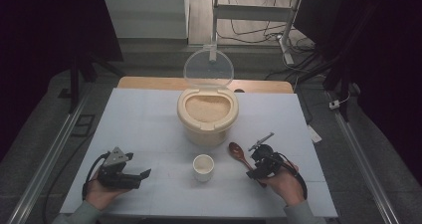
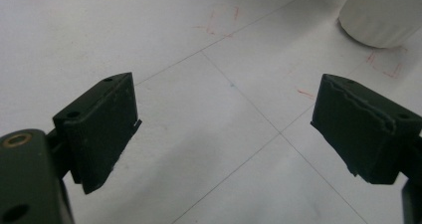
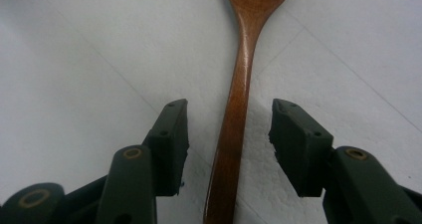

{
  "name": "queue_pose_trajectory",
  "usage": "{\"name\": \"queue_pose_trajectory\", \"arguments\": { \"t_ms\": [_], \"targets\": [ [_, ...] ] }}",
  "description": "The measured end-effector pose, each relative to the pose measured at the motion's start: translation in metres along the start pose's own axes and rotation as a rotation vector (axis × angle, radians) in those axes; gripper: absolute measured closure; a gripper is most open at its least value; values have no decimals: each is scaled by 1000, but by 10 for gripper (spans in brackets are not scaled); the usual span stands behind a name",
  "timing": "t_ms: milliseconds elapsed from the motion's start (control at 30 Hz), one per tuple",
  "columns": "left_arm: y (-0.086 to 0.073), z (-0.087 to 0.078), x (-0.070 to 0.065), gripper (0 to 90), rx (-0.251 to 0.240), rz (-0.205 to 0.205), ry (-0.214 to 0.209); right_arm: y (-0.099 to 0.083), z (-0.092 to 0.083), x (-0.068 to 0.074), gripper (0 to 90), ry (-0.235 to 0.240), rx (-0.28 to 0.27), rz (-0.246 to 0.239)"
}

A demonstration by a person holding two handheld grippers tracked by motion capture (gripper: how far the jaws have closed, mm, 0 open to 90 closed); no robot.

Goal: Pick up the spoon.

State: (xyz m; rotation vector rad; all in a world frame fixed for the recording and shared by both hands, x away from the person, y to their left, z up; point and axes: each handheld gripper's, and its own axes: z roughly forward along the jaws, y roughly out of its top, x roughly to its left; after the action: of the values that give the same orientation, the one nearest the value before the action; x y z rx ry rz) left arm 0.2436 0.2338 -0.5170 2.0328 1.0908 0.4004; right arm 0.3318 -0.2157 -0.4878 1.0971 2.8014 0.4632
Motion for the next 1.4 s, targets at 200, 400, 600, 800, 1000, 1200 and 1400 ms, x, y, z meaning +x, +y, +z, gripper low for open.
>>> {"name": "queue_pose_trajectory", "arguments": {
  "t_ms": [200,400,600,800,1000,1200,1400],
  "targets": [
    [0,0,0,109,1,5,4,1,6,-1,581,6,28,-2],
    [0,0,0,109,3,6,2,5,8,1,658,-22,54,-18],
    [0,0,-1,109,6,9,4,12,10,7,731,-58,94,-40],
    [0,0,-1,109,9,13,5,16,12,10,777,-75,121,-37],
    [-1,0,0,109,11,13,7,15,11,8,795,-62,105,-30],
    [-1,0,0,109,12,12,8,12,8,6,797,-61,90,-52],
    [-1,-1,1,109,9,9,11,4,-10,2,797,-28,30,-59]
  ]
}}
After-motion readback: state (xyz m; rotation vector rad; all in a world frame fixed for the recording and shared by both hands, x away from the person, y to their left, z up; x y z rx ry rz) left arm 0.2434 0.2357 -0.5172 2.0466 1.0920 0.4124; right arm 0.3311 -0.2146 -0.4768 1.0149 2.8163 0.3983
